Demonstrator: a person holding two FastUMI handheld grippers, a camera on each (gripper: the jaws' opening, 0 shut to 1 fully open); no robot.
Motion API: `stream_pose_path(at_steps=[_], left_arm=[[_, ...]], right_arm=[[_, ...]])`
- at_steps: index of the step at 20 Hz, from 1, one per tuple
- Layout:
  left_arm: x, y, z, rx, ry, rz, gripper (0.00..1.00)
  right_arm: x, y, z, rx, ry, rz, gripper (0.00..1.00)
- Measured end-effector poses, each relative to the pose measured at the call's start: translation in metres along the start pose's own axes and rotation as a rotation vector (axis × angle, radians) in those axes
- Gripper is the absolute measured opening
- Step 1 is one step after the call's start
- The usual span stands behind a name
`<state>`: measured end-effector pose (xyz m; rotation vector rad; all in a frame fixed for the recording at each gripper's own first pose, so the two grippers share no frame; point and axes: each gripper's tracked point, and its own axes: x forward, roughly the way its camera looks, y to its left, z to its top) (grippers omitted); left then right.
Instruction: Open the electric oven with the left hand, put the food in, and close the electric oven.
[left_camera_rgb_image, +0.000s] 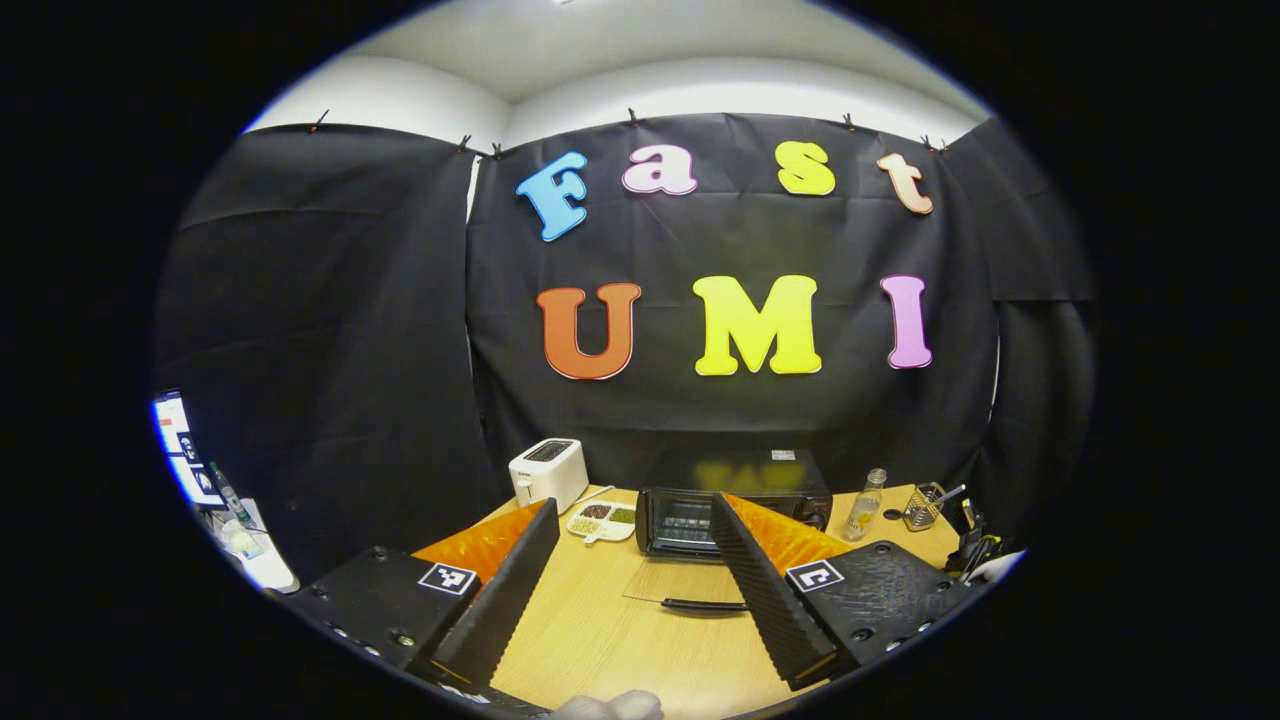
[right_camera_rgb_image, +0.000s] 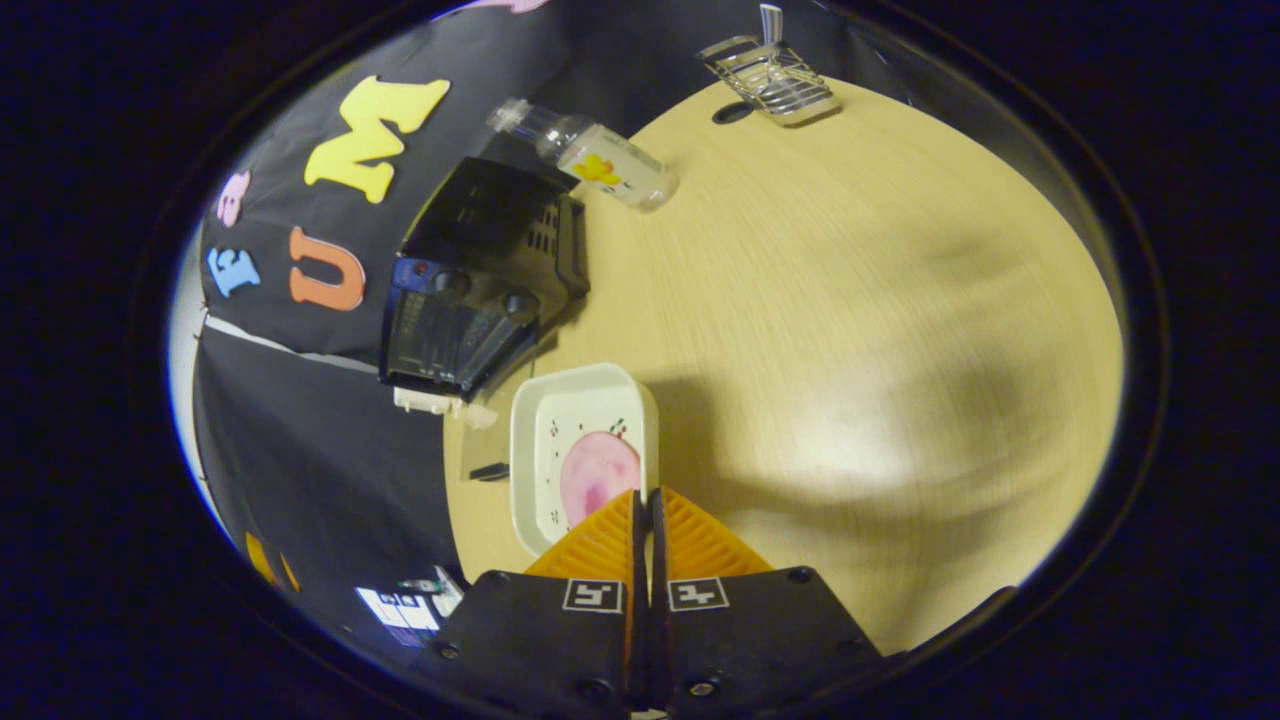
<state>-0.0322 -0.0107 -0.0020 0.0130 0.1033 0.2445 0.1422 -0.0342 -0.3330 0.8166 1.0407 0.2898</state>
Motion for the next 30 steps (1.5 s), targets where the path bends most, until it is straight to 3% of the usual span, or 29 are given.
stream_pose_path(at_steps=[7,12,13,17,24,30], left_arm=[[0.001,0.027,-0.008,0.073,-0.005,-0.089,0.97],[0.007,0.056,-0.022,0.103,0.029,-0.146,0.96],[0.009,0.061,-0.025,0.111,0.038,-0.156,0.96],[0.019,0.075,-0.035,0.122,0.052,-0.166,0.97],[0.031,0.085,-0.049,0.139,0.07,-0.143,0.97],[0.046,0.095,-0.054,0.135,0.1,-0.077,0.97]], right_arm=[[0.01,0.11,-0.039,0.082,-0.187,0.1,0.03],[0.073,0.177,-0.068,0.223,-0.324,0.158,0.0],[0.086,0.186,-0.072,0.247,-0.346,0.158,0.04],[0.149,0.222,-0.091,0.316,-0.359,0.179,0.0],[0.192,0.222,-0.035,0.436,-0.47,0.16,0.04],[0.211,0.226,0.032,0.404,-0.539,0.149,0.0]])
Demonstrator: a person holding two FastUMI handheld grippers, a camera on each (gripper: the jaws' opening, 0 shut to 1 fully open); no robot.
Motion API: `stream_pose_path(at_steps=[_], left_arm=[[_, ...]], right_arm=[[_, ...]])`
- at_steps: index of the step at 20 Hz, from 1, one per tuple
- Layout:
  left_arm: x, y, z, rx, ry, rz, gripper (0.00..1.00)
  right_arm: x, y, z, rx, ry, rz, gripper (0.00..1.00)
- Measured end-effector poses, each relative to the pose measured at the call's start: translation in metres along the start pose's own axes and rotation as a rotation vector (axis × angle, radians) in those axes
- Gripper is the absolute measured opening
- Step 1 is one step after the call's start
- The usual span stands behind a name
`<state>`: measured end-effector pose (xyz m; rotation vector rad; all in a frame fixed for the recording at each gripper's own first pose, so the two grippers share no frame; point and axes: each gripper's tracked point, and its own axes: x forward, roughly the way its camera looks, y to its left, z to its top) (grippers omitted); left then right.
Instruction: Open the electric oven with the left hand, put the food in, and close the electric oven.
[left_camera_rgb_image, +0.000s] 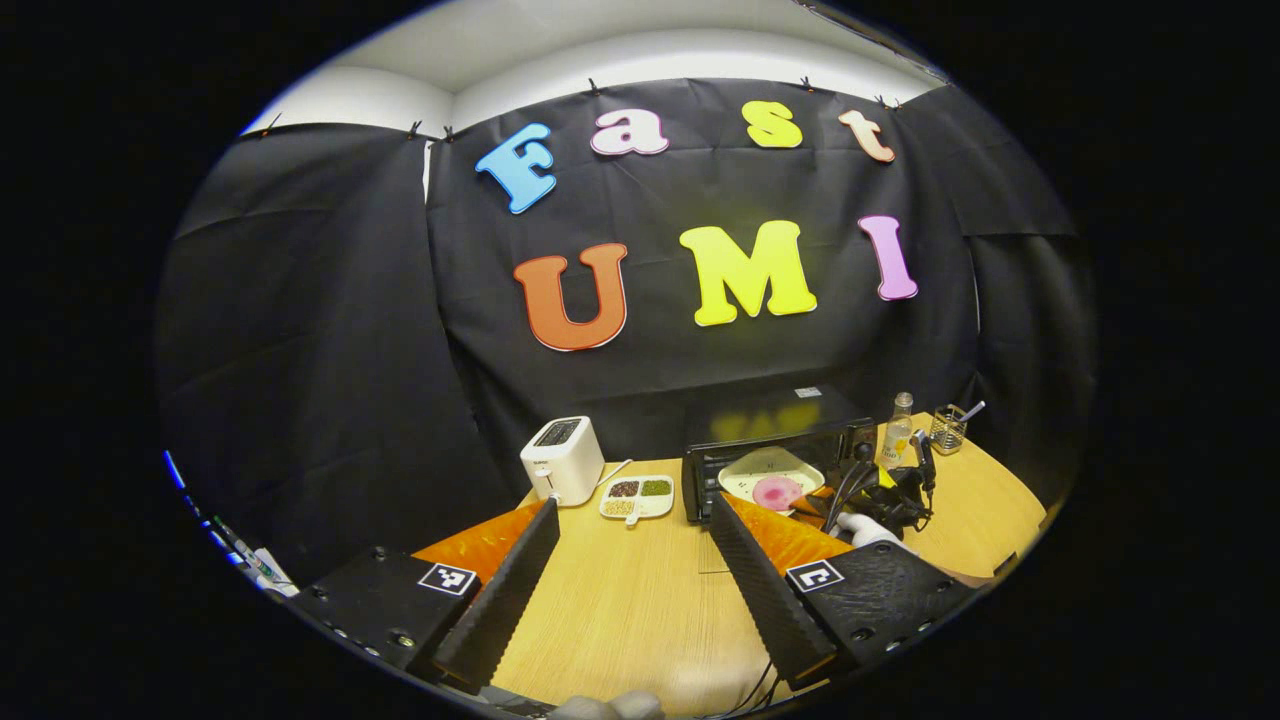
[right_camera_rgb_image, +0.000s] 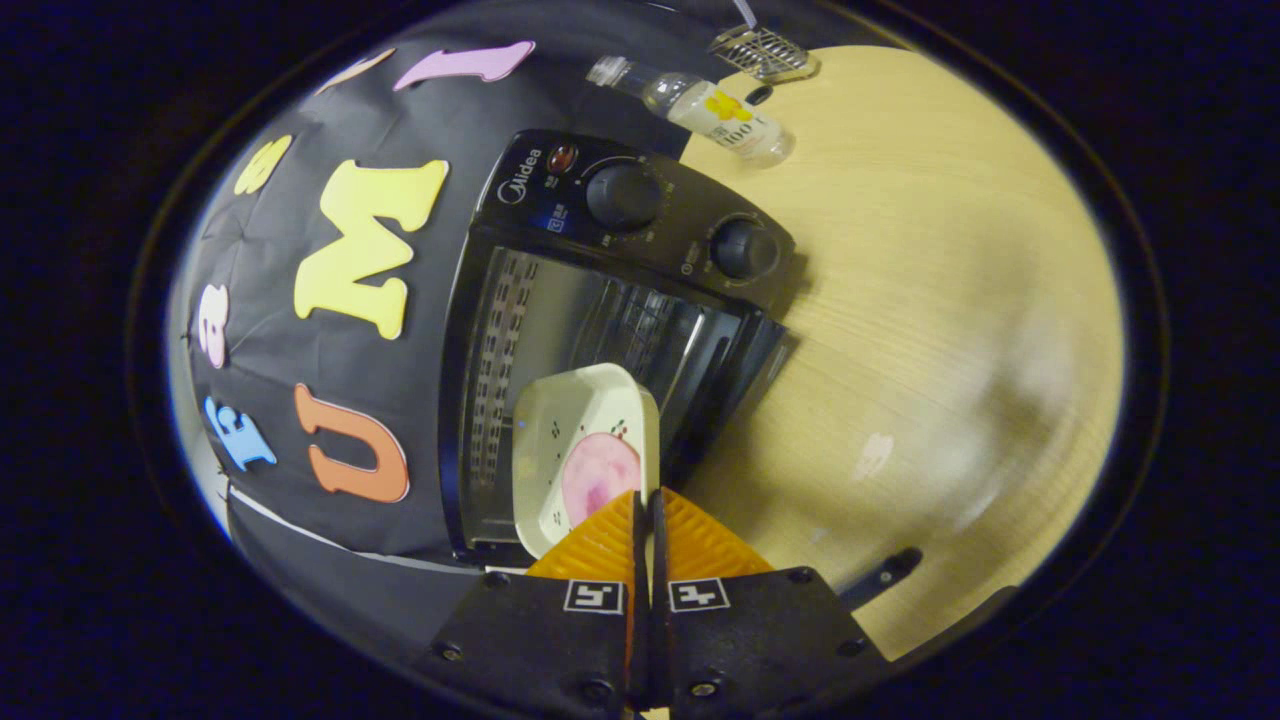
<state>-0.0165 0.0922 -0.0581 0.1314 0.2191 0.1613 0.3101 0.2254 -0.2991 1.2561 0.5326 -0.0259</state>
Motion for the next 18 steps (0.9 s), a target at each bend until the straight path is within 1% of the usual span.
stream_pose_path(at_steps=[1,2,3,4,5,6,8,9,10,11,13,14,15,16,17,18], left_arm=[[0.003,0.002,0.001,-0.008,0.003,0.013,0.97],[0.007,0.003,0.0,-0.017,0.004,0.025,0.97],[0.009,0.004,0.002,-0.023,0.007,0.038,0.97],[0.011,0.005,0.002,-0.025,0.01,0.051,0.97],[0.013,0.006,0.001,-0.028,0.012,0.062,0.97],[0.013,0.007,0.001,-0.032,0.015,0.072,0.97],[0.015,0.008,0.001,-0.039,0.019,0.089,0.96],[0.016,0.007,0.001,-0.043,0.023,0.092,0.96],[0.016,0.004,0.001,-0.046,0.026,0.092,0.97],[0.016,0.002,0.002,-0.045,0.022,0.088,0.96],[0.017,0.001,0.009,-0.044,0.01,0.085,0.97],[0.016,-0.002,0.009,-0.048,0.004,0.081,0.97],[0.015,-0.004,0.01,-0.051,0.002,0.076,0.97],[0.013,-0.005,0.011,-0.054,-0.002,0.069,0.97],[0.011,-0.006,0.011,-0.057,-0.009,0.063,0.97],[0.011,-0.007,0.012,-0.055,-0.016,0.054,0.97]], right_arm=[[0.007,0.002,0.008,-0.003,-0.017,0.001,0.04],[0.015,0.005,0.018,-0.001,-0.036,0.01,0.0],[0.023,0.008,0.025,-0.008,-0.053,0.021,0.0],[0.028,0.011,0.032,-0.018,-0.063,0.031,0.04],[0.033,0.014,0.036,-0.032,-0.071,0.042,0.04],[0.037,0.017,0.04,-0.047,-0.07,0.053,0.02],[0.039,0.029,0.04,-0.059,-0.058,0.117,0.04],[0.038,0.03,0.04,-0.072,-0.055,0.116,0.14],[0.035,0.031,0.04,-0.088,-0.052,0.123,0.19],[0.033,0.033,0.039,-0.098,-0.047,0.125,0.26],[0.021,0.035,0.04,-0.12,-0.042,0.126,0.53],[0.014,0.034,0.041,-0.144,-0.041,0.125,0.54],[0.004,0.034,0.042,-0.175,-0.047,0.12,0.59],[-0.008,0.033,0.047,-0.212,-0.057,0.118,0.76],[-0.022,0.033,0.048,-0.258,-0.064,0.116,0.73],[-0.035,0.033,0.049,-0.316,-0.069,0.112,0.88]])
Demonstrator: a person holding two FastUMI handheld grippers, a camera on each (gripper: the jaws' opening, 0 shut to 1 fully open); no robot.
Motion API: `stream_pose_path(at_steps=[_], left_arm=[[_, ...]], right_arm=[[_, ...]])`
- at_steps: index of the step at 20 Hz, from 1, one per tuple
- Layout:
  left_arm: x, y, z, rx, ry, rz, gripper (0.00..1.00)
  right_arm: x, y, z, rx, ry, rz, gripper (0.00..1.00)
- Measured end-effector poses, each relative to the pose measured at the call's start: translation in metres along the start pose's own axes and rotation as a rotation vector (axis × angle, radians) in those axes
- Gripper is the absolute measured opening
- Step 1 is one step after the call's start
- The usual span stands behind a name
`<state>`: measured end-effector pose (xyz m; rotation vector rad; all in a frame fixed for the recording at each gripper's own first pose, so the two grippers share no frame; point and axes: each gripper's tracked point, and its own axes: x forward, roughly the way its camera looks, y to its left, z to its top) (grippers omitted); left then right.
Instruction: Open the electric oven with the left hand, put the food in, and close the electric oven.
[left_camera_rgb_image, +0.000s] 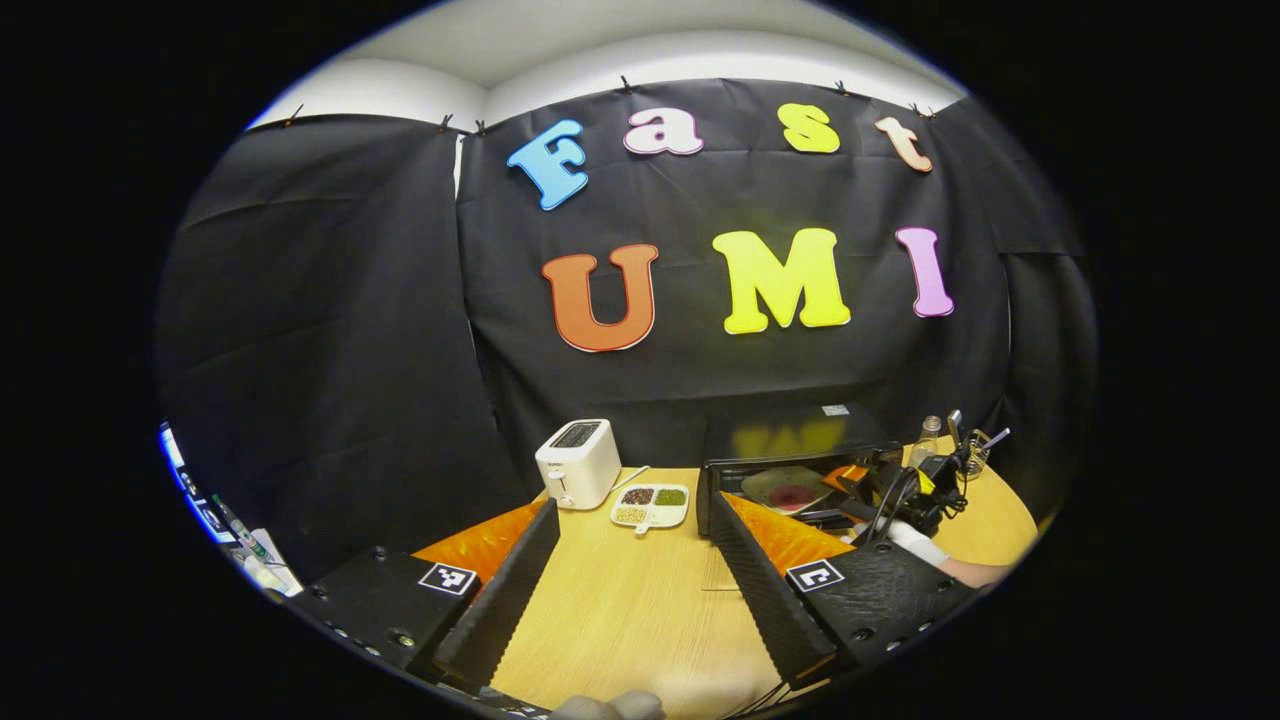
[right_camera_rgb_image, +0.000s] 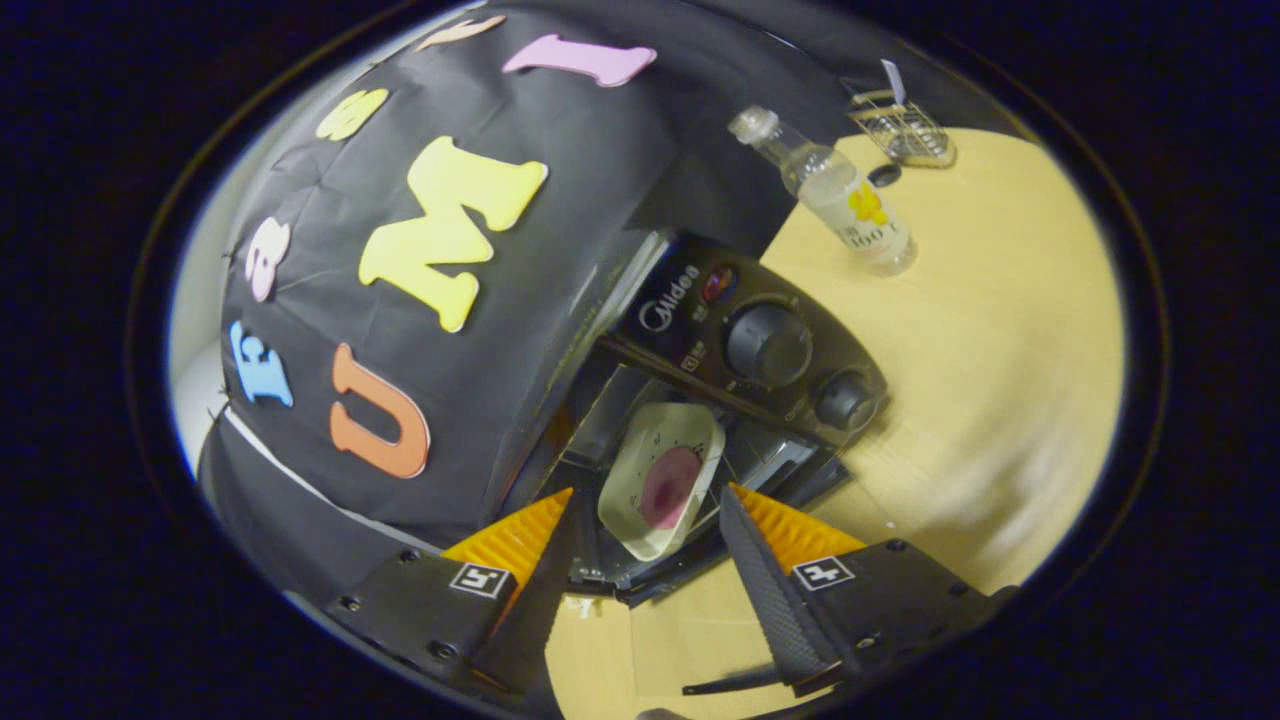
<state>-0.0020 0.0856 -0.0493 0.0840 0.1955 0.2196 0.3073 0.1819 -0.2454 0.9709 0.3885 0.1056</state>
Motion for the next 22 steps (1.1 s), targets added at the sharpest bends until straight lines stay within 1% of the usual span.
stream_pose_path(at_steps=[1,4,7,8,9,10,11,14,15,16,17,18,19,20,22], left_arm=[[-0.002,0.0,0.0,0.002,-0.005,-0.005,0.97],[-0.009,-0.001,-0.001,-0.01,-0.022,-0.033,0.97],[-0.013,0.0,-0.011,-0.032,-0.024,-0.062,0.97],[-0.014,0.0,-0.015,-0.04,-0.025,-0.074,0.96],[-0.014,0.0,-0.02,-0.047,-0.019,-0.087,0.96],[-0.015,0.001,-0.023,-0.055,-0.02,-0.099,0.96],[-0.016,0.001,-0.024,-0.057,-0.029,-0.112,0.97],[-0.013,-0.001,-0.03,-0.072,-0.05,-0.158,0.97],[-0.011,-0.004,-0.036,-0.075,-0.047,-0.177,0.97],[-0.009,-0.008,-0.042,-0.072,-0.043,-0.194,0.97],[-0.006,-0.013,-0.048,-0.07,-0.033,-0.216,0.96],[-0.003,-0.02,-0.054,-0.064,-0.027,-0.237,0.97],[0.0,-0.026,-0.06,-0.053,-0.016,-0.254,0.97],[0.004,-0.032,-0.066,-0.043,-0.011,-0.267,0.97],[0.012,-0.047,-0.078,-0.019,0.007,-0.283,0.97]], right_arm=[[-0.015,0.002,0.001,-0.065,0.0,-0.004,0.84],[-0.066,0.015,0.007,-0.29,-0.002,0.006,0.92],[-0.117,0.032,0.015,-0.48,-0.024,0.026,0.93],[-0.134,0.037,0.018,-0.529,-0.033,0.019,0.94],[-0.15,0.04,0.021,-0.563,-0.045,0.016,0.94],[-0.165,0.046,0.023,-0.598,-0.06,0.017,1.0],[-0.18,0.051,0.024,-0.626,-0.072,0.012,0.94],[-0.219,0.054,0.036,-0.722,-0.114,-0.019,0.94],[-0.232,0.053,0.038,-0.744,-0.117,-0.037,0.95],[-0.243,0.049,0.042,-0.76,-0.127,-0.057,1.0],[-0.257,0.046,0.05,-0.781,-0.148,-0.079,0.95],[-0.269,0.043,0.06,-0.8,-0.172,-0.1,0.95],[-0.28,0.04,0.068,-0.817,-0.196,-0.121,1.0],[-0.291,0.035,0.077,-0.83,-0.212,-0.144,0.95],[-0.308,0.022,0.092,-0.829,-0.225,-0.184,0.96]])
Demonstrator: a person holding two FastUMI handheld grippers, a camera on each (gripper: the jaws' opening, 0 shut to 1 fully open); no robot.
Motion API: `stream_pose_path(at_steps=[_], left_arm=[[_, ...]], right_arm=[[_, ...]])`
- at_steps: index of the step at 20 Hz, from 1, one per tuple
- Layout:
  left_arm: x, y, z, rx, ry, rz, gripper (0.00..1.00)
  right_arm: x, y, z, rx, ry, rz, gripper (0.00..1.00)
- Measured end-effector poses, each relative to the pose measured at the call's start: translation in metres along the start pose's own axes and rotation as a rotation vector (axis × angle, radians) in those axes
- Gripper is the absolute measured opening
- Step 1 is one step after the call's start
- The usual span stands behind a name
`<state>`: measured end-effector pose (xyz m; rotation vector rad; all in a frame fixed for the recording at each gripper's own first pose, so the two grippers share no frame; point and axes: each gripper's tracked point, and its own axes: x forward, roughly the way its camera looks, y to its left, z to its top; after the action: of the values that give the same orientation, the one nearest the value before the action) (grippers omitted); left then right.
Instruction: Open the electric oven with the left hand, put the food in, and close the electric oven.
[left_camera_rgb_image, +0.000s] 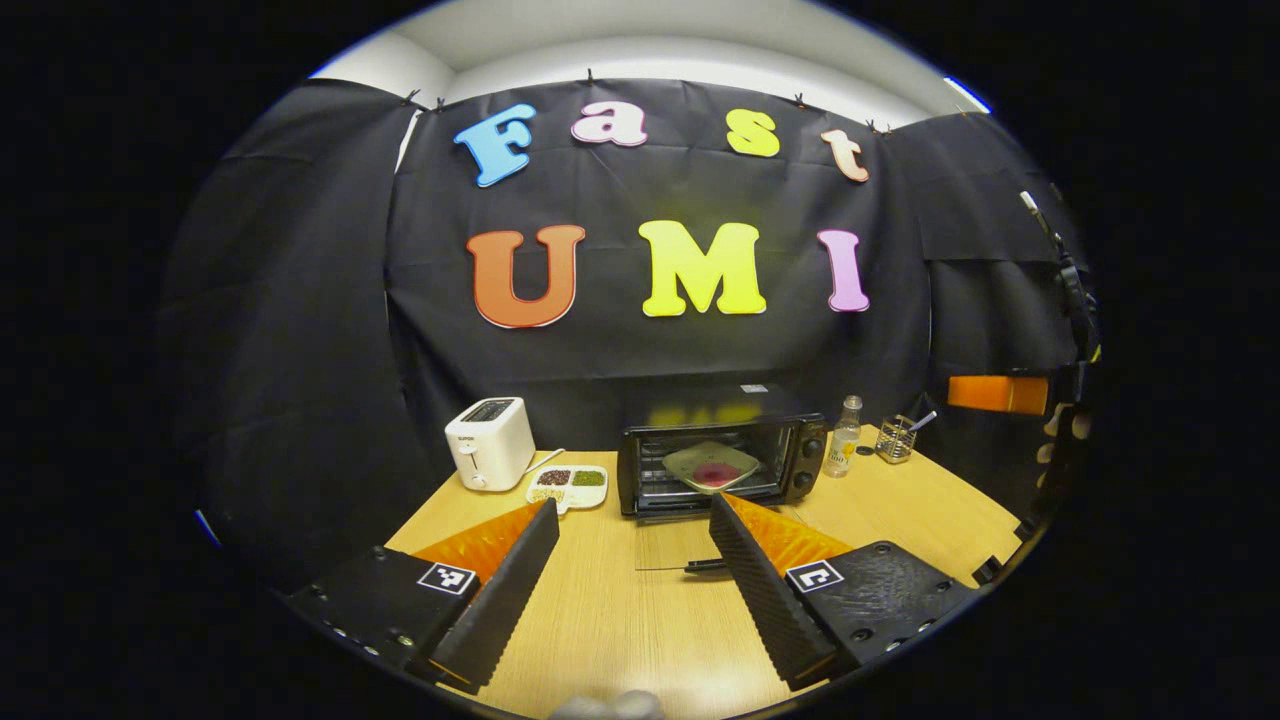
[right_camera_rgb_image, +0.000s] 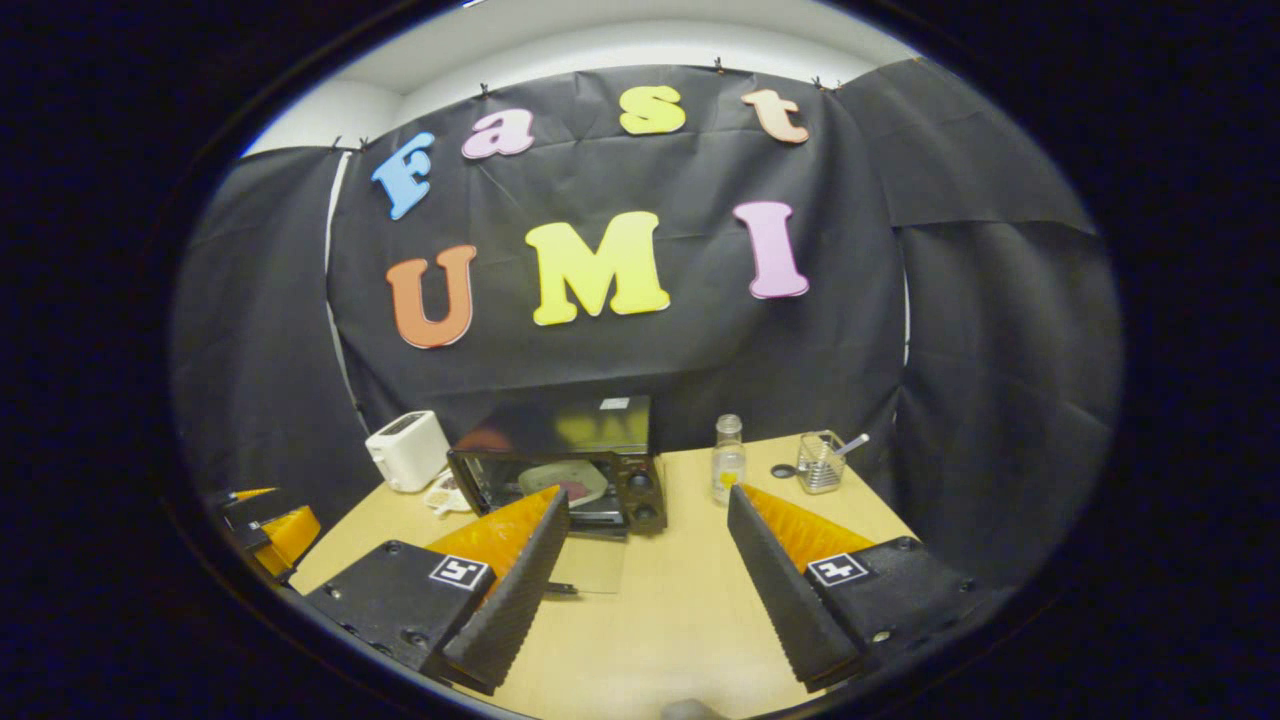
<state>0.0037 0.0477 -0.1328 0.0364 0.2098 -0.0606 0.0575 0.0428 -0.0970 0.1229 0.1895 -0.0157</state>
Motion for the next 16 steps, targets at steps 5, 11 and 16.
stream_pose_path(at_steps=[5,11,16], left_arm=[[0.033,-0.04,-0.043,0.004,0.082,-0.02,0.97],[0.077,-0.092,-0.104,0.006,0.191,-0.054,0.97],[0.107,-0.119,-0.15,-0.017,0.278,-0.062,0.97]], right_arm=[[-0.008,-0.047,-0.003,0.009,0.038,-0.039,0.96],[-0.007,-0.08,0.008,-0.055,0.069,-0.033,1.0],[-0.004,-0.099,0.008,-0.071,0.102,-0.03,1.0]])
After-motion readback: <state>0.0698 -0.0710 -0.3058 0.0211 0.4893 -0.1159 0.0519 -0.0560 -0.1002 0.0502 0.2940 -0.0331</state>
